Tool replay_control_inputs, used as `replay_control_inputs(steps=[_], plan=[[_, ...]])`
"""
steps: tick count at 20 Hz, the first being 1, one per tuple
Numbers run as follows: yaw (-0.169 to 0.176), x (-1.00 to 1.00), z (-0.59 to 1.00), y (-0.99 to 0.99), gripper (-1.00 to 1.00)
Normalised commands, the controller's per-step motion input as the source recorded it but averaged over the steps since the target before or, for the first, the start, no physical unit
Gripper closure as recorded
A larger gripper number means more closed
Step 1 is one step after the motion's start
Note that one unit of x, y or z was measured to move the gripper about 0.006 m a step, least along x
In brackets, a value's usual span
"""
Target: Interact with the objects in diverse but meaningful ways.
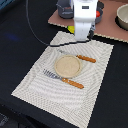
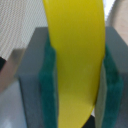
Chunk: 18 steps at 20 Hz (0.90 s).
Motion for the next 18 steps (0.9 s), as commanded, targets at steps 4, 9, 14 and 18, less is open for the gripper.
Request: replay_control_inputs(steps=[4,9,14,18], plan=[[0.040,-0.47,-0.62,0.28,1.00],[0.029,-0.34,-0.45,0.13,1.00],[0.005,0.02,0.54,0.14,-1.00],[0.000,0.01,0.99,0.17,-1.00]])
